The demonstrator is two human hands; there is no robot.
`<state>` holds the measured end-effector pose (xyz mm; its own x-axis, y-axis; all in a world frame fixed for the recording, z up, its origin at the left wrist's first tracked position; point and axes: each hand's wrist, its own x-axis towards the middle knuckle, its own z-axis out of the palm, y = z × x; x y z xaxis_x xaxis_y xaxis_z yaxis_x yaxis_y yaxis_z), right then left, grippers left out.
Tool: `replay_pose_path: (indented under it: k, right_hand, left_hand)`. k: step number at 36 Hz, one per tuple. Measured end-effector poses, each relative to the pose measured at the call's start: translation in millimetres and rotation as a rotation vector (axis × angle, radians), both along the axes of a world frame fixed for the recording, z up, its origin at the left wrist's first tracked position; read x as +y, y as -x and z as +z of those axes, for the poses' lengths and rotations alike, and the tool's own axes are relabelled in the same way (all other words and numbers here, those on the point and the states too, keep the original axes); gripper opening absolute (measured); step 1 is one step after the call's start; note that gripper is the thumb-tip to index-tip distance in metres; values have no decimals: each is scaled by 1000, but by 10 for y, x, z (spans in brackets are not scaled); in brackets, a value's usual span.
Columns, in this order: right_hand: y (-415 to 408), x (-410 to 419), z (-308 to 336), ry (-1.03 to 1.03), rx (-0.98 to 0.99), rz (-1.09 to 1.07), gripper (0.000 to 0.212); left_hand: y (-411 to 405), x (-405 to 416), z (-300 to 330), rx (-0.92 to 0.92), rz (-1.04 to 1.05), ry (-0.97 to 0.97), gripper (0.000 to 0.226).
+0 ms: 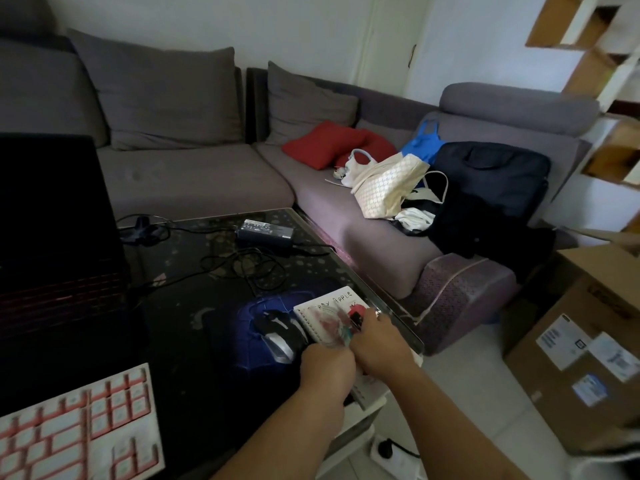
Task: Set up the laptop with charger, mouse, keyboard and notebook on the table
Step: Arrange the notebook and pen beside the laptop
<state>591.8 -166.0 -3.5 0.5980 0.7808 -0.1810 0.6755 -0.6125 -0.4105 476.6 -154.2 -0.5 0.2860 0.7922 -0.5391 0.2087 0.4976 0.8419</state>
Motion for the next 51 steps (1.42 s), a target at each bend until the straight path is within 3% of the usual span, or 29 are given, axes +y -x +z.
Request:
replay_pose_path:
  k: [2, 6, 10, 12, 19, 25, 29, 32, 39, 47, 51]
  right_hand:
    - [-26, -10, -6, -5, 5, 6, 45]
    - [-79, 7, -26, -60, 75, -31, 40]
    - [-18, 9, 22, -66, 111, -26, 82]
    - [1, 13, 12, -25, 44, 19, 91]
    - [-50, 40, -3, -7, 21, 10, 89]
    - [-89, 24, 42, -26, 84, -4, 78]
    - [-311, 67, -134, -93, 210, -8, 84]
    - [-262, 39, -21, -113, 264, -27, 84]
    - [-203, -70, 206, -90, 334, -23, 30]
    - [-137, -238, 587, -200, 479, 3, 18]
    - [92, -259, 819, -316, 408, 46, 9]
  left_hand:
    - [-8, 16, -26, 8, -13, -11, 22]
    - [-10, -6, -67, -52, 17, 31, 16]
    - [20, -78, 8, -128, 102, 114, 11]
    - [31, -110, 29, -172, 131, 159, 21]
    - [47, -180, 112, -285, 182, 271, 35]
    - [-70, -118, 155, -226, 197, 318, 36]
    - [-64, -159, 109, -309, 116, 313, 57]
    - [-83, -159, 71, -460, 104, 345, 53]
    - [-23, -116, 56, -479, 22, 225, 32]
    - [141, -111, 248, -547, -88, 76, 32]
    - [376, -111, 461, -583, -104, 13, 31]
